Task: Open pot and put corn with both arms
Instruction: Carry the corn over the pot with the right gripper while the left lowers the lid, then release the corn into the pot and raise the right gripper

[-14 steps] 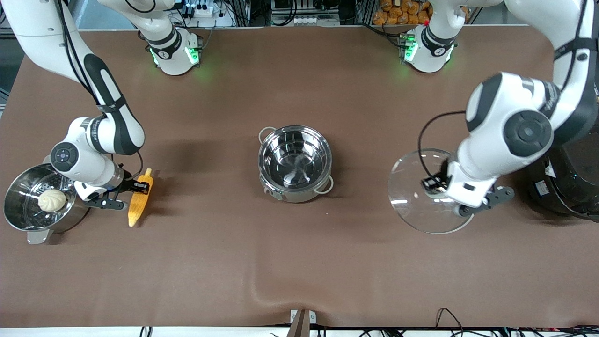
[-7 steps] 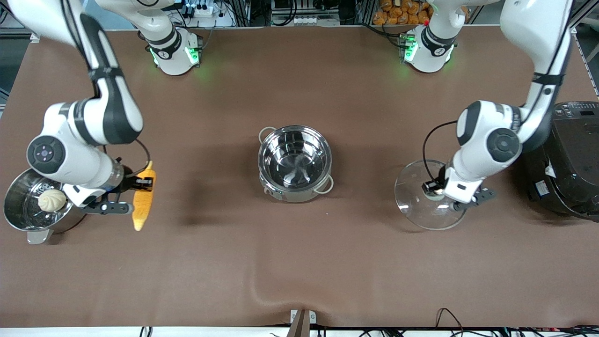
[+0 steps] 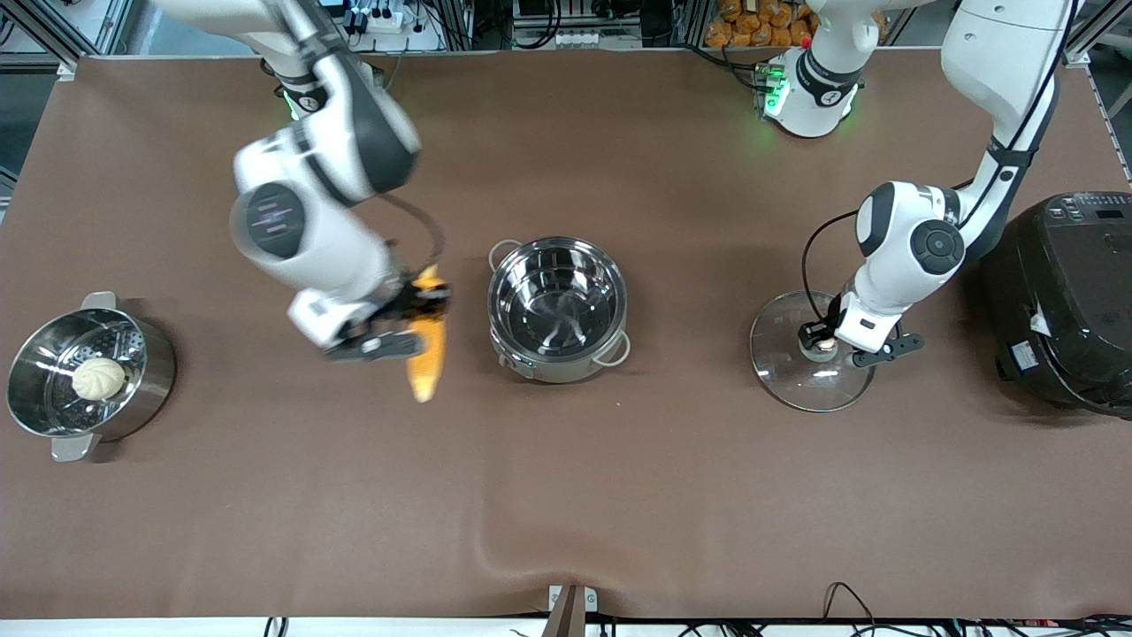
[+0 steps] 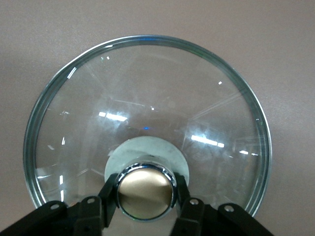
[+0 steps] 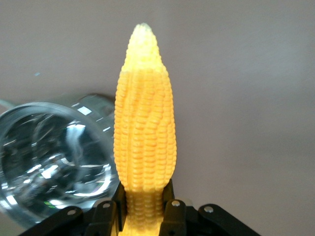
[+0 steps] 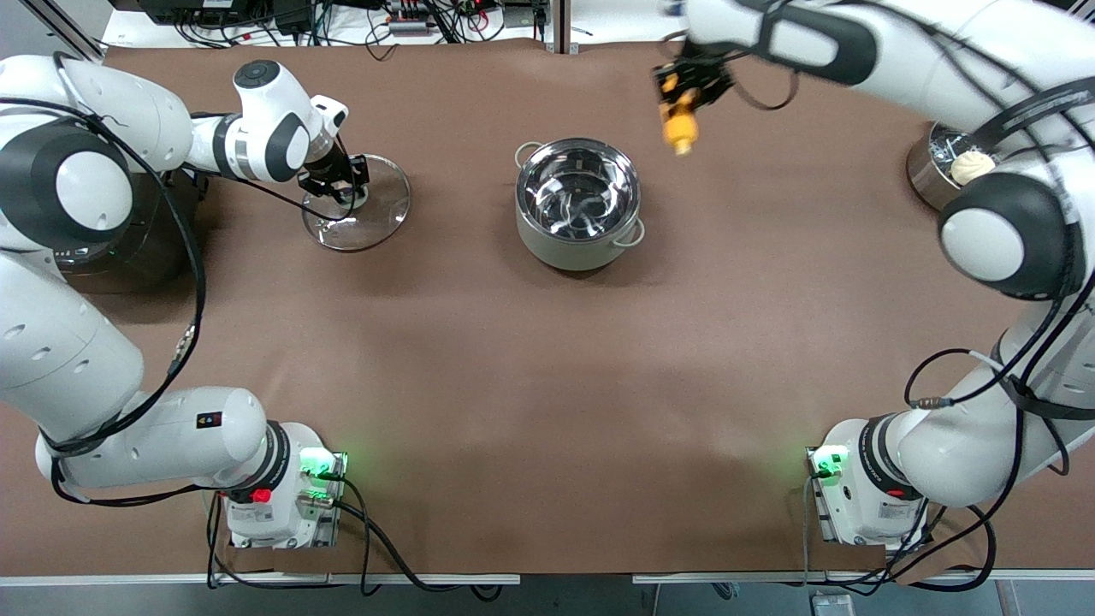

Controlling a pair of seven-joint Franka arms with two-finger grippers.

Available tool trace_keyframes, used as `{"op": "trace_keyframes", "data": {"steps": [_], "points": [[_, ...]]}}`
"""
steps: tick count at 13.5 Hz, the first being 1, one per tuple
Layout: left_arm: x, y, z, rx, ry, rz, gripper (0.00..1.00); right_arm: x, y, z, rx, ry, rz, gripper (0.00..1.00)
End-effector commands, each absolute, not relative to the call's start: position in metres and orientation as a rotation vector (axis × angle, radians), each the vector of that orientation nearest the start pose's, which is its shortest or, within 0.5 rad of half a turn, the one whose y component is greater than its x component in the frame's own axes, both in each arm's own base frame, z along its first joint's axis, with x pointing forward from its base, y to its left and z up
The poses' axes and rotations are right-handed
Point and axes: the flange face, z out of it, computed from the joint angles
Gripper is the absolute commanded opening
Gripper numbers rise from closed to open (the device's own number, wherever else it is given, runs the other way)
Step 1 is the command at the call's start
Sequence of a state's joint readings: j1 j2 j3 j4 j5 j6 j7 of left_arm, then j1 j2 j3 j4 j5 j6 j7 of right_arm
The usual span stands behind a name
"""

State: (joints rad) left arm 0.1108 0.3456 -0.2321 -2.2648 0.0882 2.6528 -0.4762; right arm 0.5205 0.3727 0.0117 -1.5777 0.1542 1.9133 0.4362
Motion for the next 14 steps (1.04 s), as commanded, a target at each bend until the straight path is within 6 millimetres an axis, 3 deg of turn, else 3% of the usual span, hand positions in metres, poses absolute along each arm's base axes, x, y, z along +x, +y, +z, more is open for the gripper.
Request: {"op": "trace_keyframes", "data": {"steps": [1, 3, 4, 6, 7, 8, 9, 10, 11, 14], "points": [[0.544, -0.066, 0.215, -3.160, -0.439, -0.079, 1.00, 0.522, 0.432, 0.401, -3.068, -0.054, 0.179, 0.00], [0.559, -0.066, 0.249, -3.143, -0.439, -0.079, 1.00, 0.508, 0.458, 0.381, -3.073, -0.078, 0.170, 0.00], [0.563, -0.073, 0.283, -3.134, -0.417, -0.085, 1.00, 0.506, 0.468, 0.366, -3.068, -0.061, 0.162, 0.00], [0.575, -0.098, 0.374, -3.115, -0.351, -0.095, 1.00, 0.488, 0.501, 0.341, -3.059, -0.057, 0.115, 0.00], [0.581, -0.105, 0.419, -3.103, -0.337, -0.086, 1.00, 0.490, 0.500, 0.337, -3.061, -0.053, 0.112, 0.01], [0.587, -0.111, 0.463, -3.096, -0.331, -0.067, 1.00, 0.493, 0.497, 0.336, -3.061, -0.043, 0.114, 0.09], [0.592, -0.108, 0.505, -3.084, -0.335, -0.050, 1.00, 0.493, 0.496, 0.332, -3.068, -0.043, 0.118, 0.44], [0.591, -0.108, 0.539, -3.085, -0.306, -0.028, 1.00, 0.494, 0.495, 0.331, -3.075, -0.046, 0.112, 0.90], [0.582, -0.110, 0.569, -3.080, -0.281, -0.005, 1.00, 0.495, 0.494, 0.331, -3.092, -0.065, 0.085, 1.00], [0.563, -0.099, 0.641, -3.146, -0.242, -0.013, 1.00, 0.497, 0.493, 0.337, -3.097, -0.076, 0.059, 1.00]]}}
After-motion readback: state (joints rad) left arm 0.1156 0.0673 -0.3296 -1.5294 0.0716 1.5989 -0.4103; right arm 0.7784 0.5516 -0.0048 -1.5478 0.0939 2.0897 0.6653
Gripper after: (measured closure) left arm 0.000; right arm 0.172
